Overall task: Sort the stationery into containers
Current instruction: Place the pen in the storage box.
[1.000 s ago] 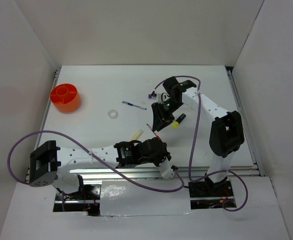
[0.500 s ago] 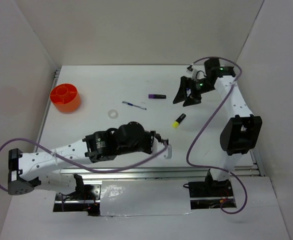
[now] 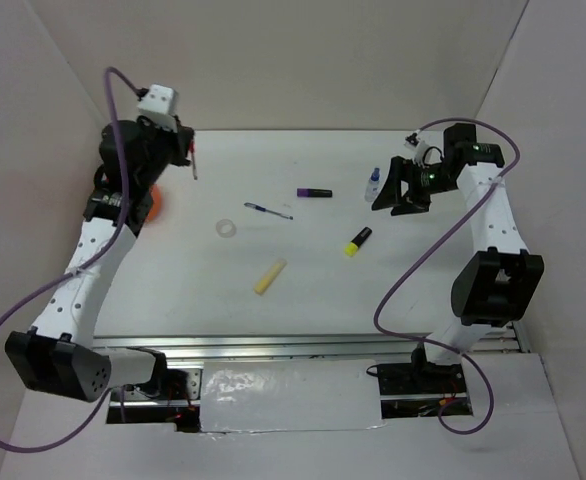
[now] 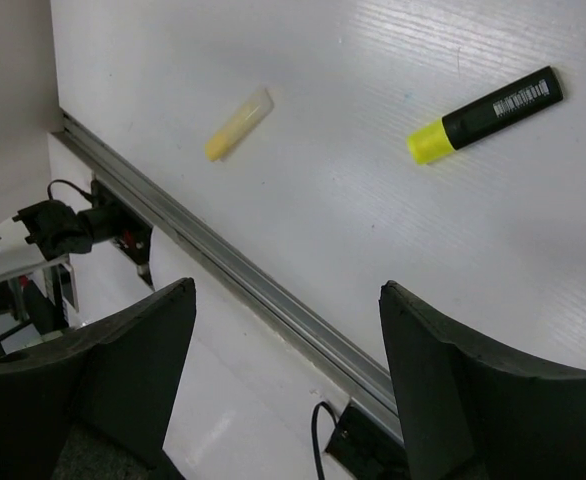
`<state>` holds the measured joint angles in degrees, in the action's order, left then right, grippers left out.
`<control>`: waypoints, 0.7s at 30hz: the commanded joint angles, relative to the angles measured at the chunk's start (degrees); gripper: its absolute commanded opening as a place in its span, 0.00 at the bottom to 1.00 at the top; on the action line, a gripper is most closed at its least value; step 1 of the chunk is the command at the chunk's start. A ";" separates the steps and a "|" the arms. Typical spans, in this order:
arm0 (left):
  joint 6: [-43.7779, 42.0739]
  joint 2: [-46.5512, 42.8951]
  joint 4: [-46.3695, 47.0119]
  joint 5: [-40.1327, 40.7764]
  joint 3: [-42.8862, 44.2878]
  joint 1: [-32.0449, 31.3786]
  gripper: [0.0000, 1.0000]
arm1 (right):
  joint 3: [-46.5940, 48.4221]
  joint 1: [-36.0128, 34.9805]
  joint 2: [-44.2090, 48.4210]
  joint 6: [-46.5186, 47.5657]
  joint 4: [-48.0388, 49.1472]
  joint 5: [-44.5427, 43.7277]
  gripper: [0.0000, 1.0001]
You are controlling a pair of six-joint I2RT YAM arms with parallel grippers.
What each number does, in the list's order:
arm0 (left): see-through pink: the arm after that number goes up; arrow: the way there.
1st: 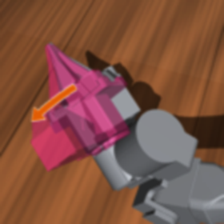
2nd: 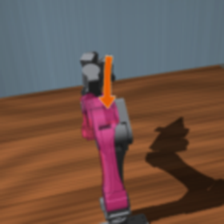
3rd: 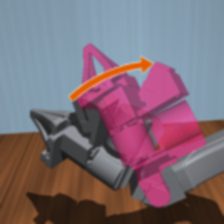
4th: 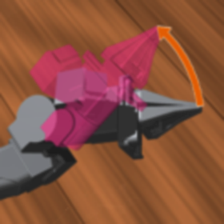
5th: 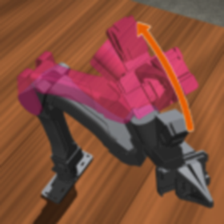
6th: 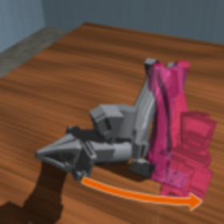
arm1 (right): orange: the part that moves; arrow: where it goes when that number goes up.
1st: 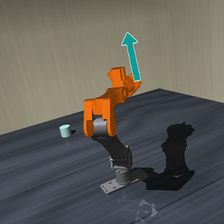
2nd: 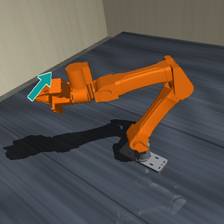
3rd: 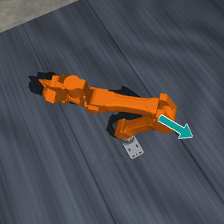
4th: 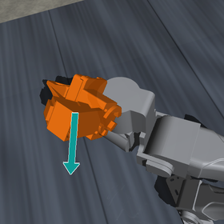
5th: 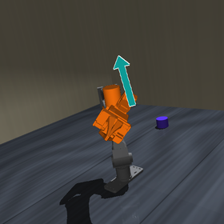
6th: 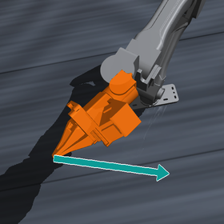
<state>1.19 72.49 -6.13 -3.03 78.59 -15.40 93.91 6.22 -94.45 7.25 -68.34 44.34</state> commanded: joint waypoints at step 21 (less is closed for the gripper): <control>5.49 17.95 27.75 -22.56 -2.20 40.53 0.00 | -2.50 -3.84 -3.37 0.31 4.44 -1.09 0.78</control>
<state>8.91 90.80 15.25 -24.05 75.00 25.15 91.48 2.85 -97.36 7.38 -66.43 43.59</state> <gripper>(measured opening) 0.049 0.781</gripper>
